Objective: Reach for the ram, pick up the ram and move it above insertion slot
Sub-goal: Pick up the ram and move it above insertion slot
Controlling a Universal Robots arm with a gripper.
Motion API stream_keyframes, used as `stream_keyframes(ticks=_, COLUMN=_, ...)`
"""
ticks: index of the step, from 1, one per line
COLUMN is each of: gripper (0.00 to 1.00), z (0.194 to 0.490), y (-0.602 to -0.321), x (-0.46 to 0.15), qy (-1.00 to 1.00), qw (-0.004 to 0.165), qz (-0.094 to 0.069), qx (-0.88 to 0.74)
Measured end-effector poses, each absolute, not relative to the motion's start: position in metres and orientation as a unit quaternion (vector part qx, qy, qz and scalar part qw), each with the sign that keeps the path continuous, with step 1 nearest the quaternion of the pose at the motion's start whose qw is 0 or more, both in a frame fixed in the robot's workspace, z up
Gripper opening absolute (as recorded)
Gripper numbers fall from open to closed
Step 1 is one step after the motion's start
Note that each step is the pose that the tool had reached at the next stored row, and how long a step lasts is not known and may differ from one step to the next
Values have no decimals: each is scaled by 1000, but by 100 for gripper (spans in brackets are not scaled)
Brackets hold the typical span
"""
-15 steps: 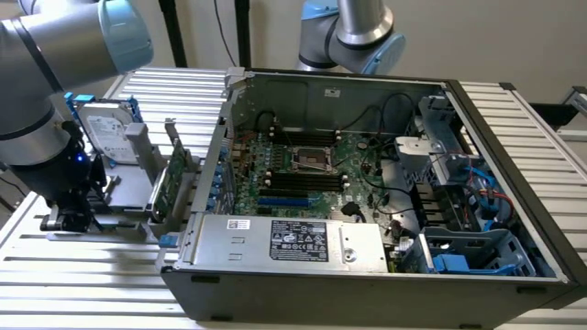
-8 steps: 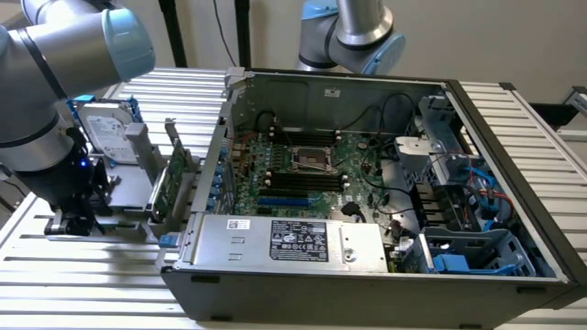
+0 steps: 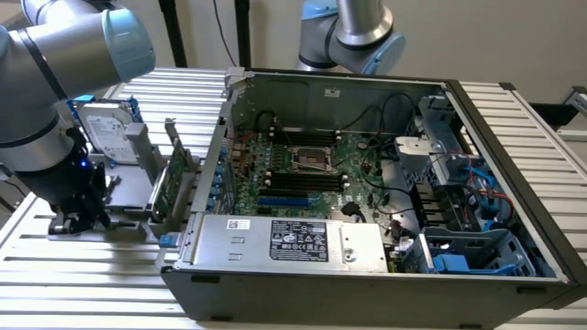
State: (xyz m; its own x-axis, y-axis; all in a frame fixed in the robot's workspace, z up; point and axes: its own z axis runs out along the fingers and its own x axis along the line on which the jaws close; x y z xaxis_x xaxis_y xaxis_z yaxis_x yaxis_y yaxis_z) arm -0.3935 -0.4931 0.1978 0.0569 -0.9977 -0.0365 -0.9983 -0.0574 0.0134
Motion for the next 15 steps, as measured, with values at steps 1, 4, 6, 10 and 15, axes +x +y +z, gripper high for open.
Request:
stream_keyframes(ticks=1, gripper=22, z=198, y=-493, x=-394, qy=686, qw=8, qz=18, qx=-727)
stream_keyframes(ticks=4, gripper=15, z=198, y=-493, x=-394, qy=686, qw=8, qz=18, qx=-727)
stream_keyframes(ticks=6, gripper=14, z=198, y=-493, x=-394, qy=687, qw=8, qz=18, qx=-727)
stream_keyframes(ticks=10, gripper=13, z=198, y=-493, x=-393, qy=686, qw=8, qz=18, qx=-727)
stream_keyframes(ticks=15, gripper=13, z=207, y=-493, x=-394, qy=687, qw=7, qz=18, qx=-727)
